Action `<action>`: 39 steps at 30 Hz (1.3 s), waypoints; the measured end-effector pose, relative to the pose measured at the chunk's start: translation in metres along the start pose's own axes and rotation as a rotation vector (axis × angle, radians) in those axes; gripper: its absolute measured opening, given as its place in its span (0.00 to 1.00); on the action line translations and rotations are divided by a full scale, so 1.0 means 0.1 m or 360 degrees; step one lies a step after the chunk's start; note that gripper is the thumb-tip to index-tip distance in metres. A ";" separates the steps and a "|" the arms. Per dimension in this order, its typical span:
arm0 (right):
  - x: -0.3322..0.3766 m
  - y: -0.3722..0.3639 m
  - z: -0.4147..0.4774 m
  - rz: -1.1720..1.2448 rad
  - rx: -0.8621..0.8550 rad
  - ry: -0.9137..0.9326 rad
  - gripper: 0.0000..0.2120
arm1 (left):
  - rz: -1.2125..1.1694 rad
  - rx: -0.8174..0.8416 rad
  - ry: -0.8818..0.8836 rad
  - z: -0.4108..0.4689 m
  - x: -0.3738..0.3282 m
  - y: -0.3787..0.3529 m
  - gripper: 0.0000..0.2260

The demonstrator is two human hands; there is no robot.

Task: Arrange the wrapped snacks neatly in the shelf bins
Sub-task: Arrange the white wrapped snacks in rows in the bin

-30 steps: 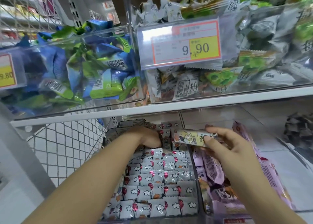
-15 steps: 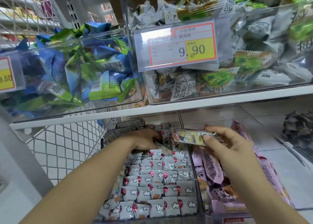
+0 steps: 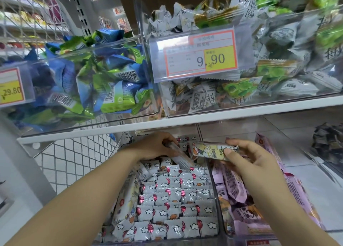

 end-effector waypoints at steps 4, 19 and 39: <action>0.00 0.00 0.01 0.0018 -0.0004 0.0035 0.07 | -0.0009 -0.0087 -0.0011 -0.12 0.00 0.14 0.13; -0.01 0.08 0.04 0.0018 -0.0019 0.0089 0.07 | -0.1271 -0.0037 0.0811 -0.28 -0.07 -0.07 0.05; -0.09 0.16 0.09 0.0206 -0.0193 0.0092 0.08 | -0.1812 -0.0171 0.0937 -0.48 -0.15 -0.21 0.07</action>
Point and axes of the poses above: each hand's wrist, its own z-axis towards the middle knuckle, its own y-axis out of the back of the hand, x = y × z, the point moved 6 cm from there along z, towards the middle knuckle, and after that the axes turned 9 degrees about -x, right-handed, at the moved point
